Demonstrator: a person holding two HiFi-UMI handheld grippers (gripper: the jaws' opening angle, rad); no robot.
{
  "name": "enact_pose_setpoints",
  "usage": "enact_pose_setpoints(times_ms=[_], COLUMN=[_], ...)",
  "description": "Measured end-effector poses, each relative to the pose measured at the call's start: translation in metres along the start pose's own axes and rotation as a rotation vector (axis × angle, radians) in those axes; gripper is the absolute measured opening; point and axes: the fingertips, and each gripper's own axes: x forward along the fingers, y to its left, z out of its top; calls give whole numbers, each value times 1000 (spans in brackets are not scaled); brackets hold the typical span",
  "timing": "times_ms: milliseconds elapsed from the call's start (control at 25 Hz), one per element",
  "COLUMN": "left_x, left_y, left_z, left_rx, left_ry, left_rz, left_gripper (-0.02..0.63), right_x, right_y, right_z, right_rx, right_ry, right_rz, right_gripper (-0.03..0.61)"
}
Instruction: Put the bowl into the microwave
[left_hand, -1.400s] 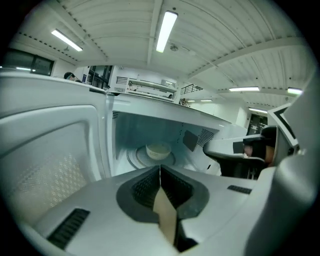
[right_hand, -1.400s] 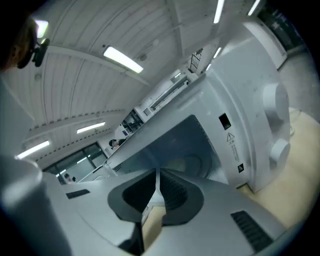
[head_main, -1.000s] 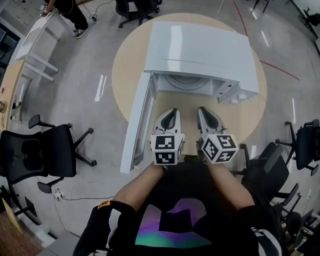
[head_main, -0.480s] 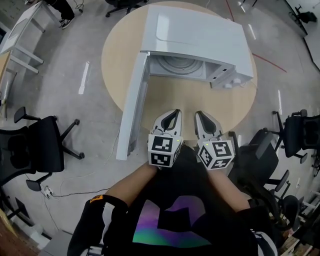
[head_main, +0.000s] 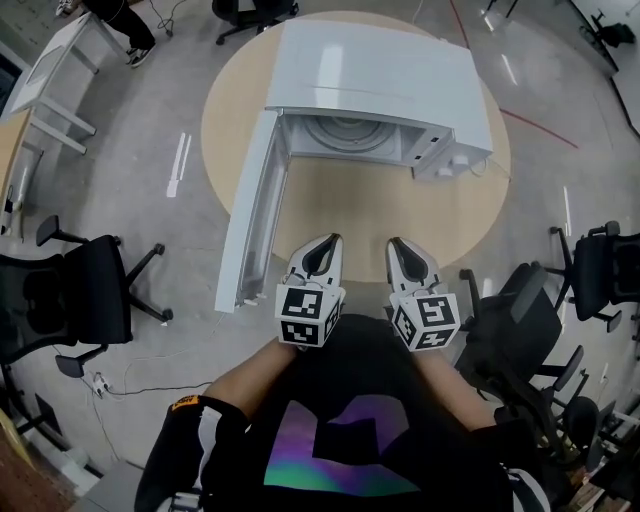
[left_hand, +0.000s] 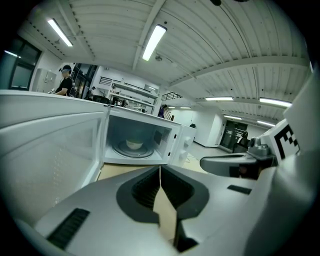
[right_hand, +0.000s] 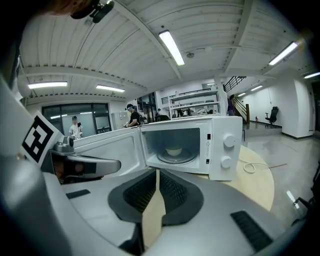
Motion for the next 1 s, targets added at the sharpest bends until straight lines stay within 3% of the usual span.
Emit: enact_pose_setpoints(times_ms=[520, 1000], left_x=[-26, -78], left_y=[-80, -143], left_z=[-9, -43], left_rx=[24, 16], left_ry=[-41, -69], left_rz=[86, 214], left_gripper=[54, 53], right_x=[-75, -145], right_y=[-31, -28], right_z=[-4, -28], right_rx=[12, -41], right_ry=[-44, -60], right_rz=[105, 241], right_gripper=[35, 35])
